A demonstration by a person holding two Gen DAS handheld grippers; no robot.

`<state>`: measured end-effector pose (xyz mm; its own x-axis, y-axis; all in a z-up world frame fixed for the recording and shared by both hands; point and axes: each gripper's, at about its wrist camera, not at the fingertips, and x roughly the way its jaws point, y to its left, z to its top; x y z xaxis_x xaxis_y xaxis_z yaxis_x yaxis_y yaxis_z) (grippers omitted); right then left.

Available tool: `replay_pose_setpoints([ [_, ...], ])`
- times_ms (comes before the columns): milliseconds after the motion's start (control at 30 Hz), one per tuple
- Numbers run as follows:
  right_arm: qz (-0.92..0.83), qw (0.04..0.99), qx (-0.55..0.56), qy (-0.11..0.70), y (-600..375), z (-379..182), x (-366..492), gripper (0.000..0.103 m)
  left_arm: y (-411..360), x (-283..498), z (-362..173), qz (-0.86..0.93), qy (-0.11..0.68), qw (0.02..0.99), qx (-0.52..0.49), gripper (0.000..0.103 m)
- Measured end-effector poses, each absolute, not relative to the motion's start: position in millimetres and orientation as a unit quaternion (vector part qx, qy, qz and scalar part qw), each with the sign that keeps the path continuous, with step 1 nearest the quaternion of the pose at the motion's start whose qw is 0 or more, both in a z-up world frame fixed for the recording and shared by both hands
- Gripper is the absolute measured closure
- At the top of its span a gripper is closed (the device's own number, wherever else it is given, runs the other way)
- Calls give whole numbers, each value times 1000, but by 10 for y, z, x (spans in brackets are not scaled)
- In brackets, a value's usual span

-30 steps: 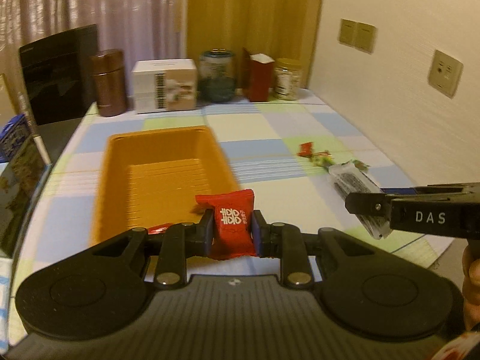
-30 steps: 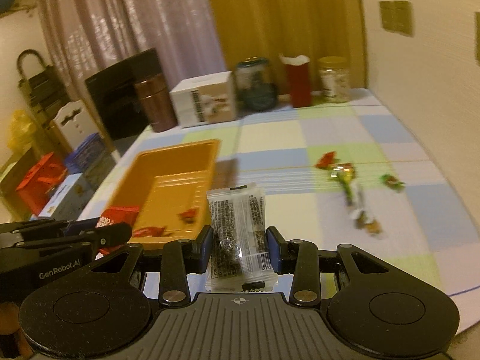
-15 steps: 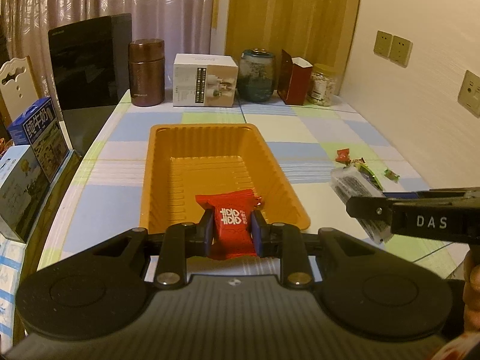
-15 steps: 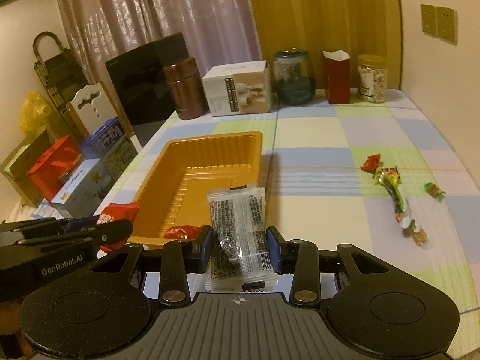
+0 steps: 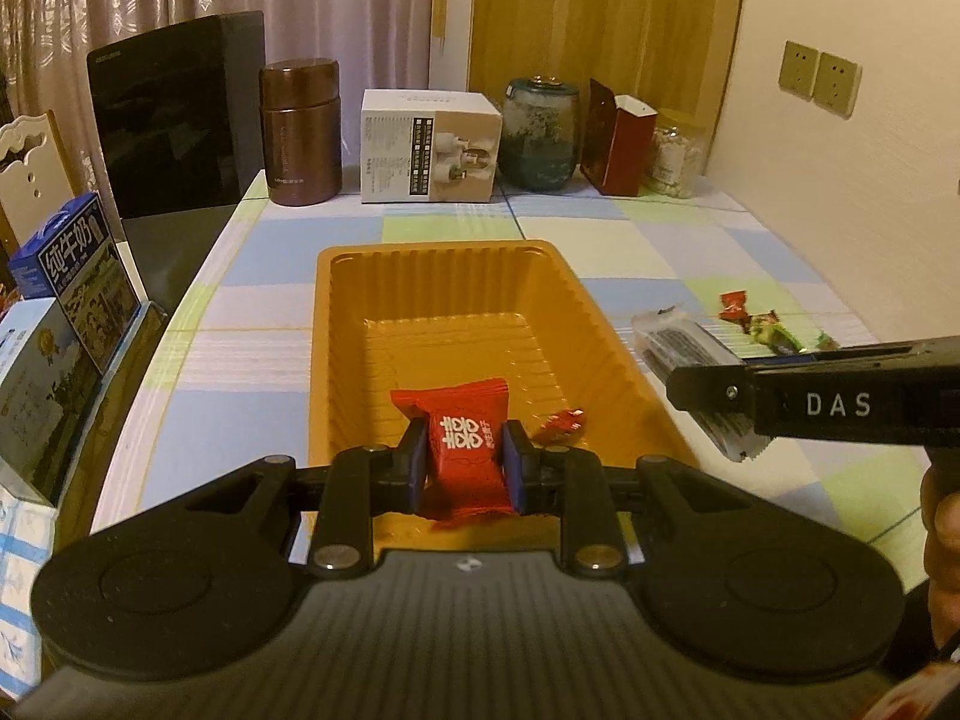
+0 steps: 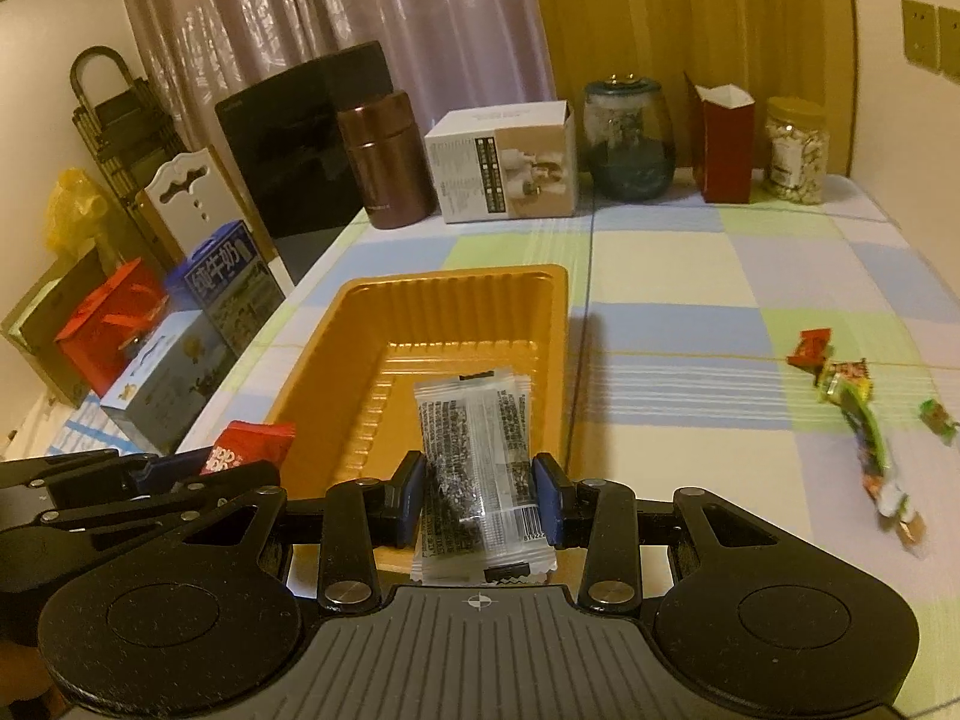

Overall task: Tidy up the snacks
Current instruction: 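Carry both held packets over the orange tray, then open the left tool to drop the red packet while the right tool releases the clear packet into the tray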

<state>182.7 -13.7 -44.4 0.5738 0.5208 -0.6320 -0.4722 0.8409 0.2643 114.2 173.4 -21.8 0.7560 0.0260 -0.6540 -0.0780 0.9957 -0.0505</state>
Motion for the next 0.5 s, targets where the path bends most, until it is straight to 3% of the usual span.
replay_pose_setpoints([
  [433,281,876,48,389,69,-681,2220,64,1861,1587,-465,12,365,931,-20,79],
  [500,280,875,50,391,85,-704,2242,64,1858,1624,-507,11,368,930,-15,67],
])
